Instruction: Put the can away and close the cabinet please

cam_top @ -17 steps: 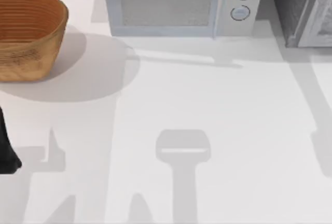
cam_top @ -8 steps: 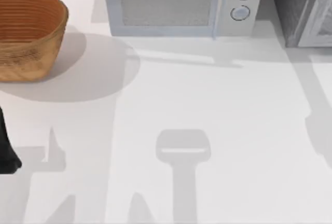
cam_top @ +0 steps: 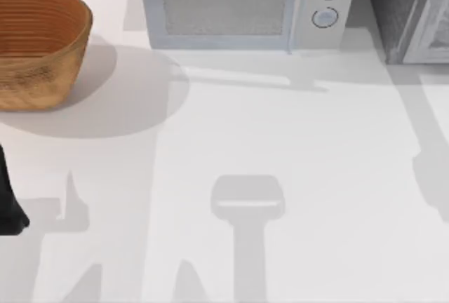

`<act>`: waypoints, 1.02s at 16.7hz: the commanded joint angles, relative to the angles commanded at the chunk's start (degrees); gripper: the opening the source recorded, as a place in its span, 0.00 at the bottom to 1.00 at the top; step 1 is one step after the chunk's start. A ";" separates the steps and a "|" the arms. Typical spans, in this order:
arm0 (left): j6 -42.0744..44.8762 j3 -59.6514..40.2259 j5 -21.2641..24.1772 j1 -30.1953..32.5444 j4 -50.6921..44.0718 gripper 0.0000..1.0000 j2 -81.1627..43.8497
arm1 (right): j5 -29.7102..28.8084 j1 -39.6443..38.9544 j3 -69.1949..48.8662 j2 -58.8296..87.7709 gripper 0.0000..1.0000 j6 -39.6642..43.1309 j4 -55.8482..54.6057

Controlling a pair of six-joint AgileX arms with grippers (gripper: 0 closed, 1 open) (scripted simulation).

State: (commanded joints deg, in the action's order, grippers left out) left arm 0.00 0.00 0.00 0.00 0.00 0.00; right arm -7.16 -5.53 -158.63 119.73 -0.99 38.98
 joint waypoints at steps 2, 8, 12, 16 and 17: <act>0.00 0.00 0.00 0.00 0.00 1.00 0.00 | 0.00 0.00 0.00 0.00 0.23 0.00 0.00; 0.00 0.00 0.00 0.00 0.00 1.00 0.00 | 0.00 0.00 0.00 0.00 0.68 0.00 0.00; 0.00 0.00 0.00 0.00 0.00 1.00 0.00 | 0.00 0.00 0.00 0.00 0.98 0.00 0.00; 0.00 0.00 0.00 0.00 0.00 1.00 0.00 | 0.00 0.00 0.00 0.00 1.00 0.00 0.00; 0.00 0.00 0.00 0.00 0.00 1.00 0.00 | 0.00 0.00 0.00 0.00 1.00 0.00 0.00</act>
State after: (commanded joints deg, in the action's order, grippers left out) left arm 0.00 0.00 0.00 0.00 0.00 0.00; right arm -7.16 -5.53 -158.63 119.73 -0.99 38.98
